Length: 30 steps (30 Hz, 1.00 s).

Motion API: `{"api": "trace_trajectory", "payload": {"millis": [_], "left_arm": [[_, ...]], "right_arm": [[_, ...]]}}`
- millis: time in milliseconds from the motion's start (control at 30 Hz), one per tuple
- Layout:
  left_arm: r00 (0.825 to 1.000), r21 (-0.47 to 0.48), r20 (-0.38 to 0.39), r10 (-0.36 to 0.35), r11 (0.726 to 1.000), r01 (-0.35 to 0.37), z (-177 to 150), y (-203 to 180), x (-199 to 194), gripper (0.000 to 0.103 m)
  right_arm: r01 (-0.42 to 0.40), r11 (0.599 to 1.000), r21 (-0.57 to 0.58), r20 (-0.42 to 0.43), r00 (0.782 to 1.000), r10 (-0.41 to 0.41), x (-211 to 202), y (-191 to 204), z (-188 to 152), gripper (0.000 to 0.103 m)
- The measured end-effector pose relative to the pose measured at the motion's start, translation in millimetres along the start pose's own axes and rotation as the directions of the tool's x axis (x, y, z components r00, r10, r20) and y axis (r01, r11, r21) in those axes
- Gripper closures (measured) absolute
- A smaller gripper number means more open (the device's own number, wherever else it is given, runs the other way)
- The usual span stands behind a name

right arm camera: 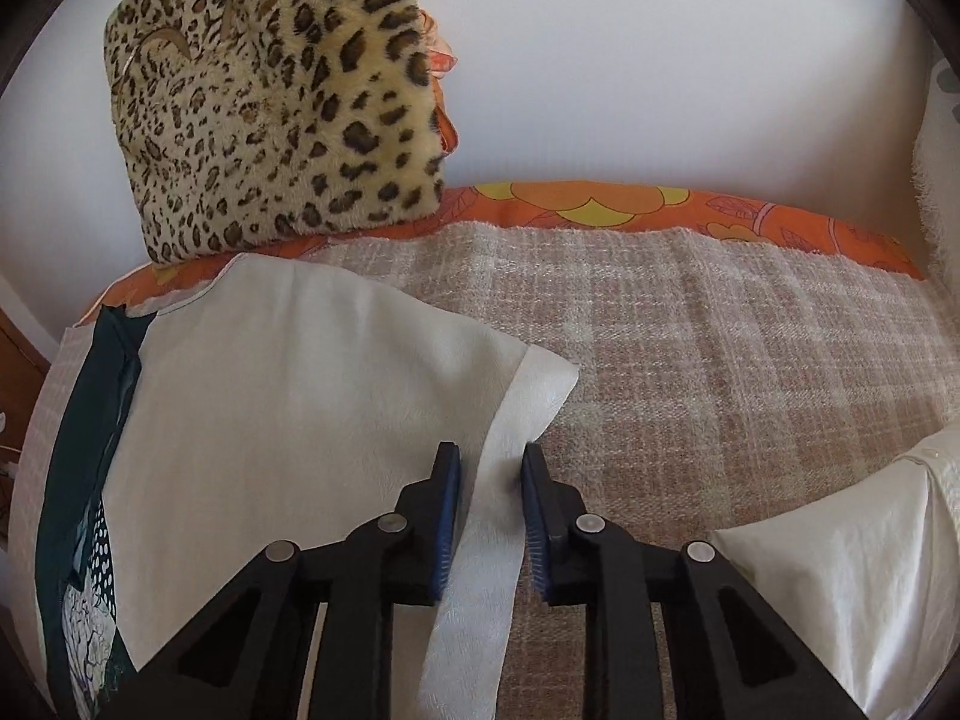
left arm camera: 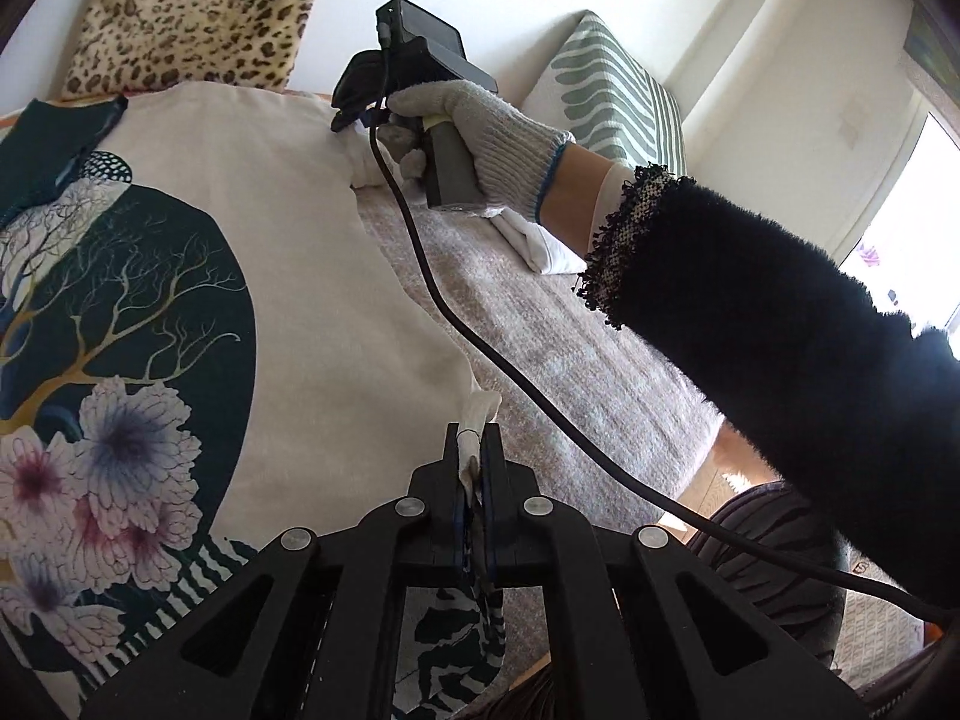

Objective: Fold small clothes
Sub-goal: 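Fold the cream side edge over toward the shirt's middle with both tools, then release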

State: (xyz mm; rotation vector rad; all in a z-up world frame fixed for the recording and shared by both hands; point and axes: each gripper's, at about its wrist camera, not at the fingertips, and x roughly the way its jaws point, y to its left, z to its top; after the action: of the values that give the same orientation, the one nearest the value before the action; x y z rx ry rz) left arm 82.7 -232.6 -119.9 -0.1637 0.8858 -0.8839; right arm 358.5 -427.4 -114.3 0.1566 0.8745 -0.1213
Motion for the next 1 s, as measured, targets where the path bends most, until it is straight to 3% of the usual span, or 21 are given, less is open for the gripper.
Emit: {"api": "trace_trajectory", "payload": {"millis": [67, 233, 500, 867, 1000], "left_arm": [[1.0, -0.038, 0.014, -0.004, 0.999, 0.004, 3, 8, -2, 0.1], [0.999, -0.11, 0.045, -0.003, 0.994, 0.008, -5, 24, -17, 0.101], [0.997, -0.17, 0.07, 0.011, 0.985, 0.001, -22, 43, -45, 0.101], [0.986, -0.2, 0.129, 0.107, 0.977, -0.08, -40, 58, -87, 0.101], [0.986, -0.23, 0.131, 0.106, 0.97, -0.074, -48, 66, -95, 0.101]], "right_arm": [[0.024, 0.999, -0.022, 0.003, 1.0, -0.024, -2, 8, 1, 0.099], [0.037, 0.998, -0.047, -0.009, 0.999, -0.038, -19, 28, 18, 0.1], [0.046, 0.991, -0.129, 0.011, 0.999, -0.045, -45, 97, 42, 0.1], [0.074, 0.956, -0.285, 0.005, 0.997, -0.076, -26, 203, 35, 0.1], [0.061, 0.946, -0.318, -0.009, 0.998, -0.067, -18, 234, 36, 0.1]]}}
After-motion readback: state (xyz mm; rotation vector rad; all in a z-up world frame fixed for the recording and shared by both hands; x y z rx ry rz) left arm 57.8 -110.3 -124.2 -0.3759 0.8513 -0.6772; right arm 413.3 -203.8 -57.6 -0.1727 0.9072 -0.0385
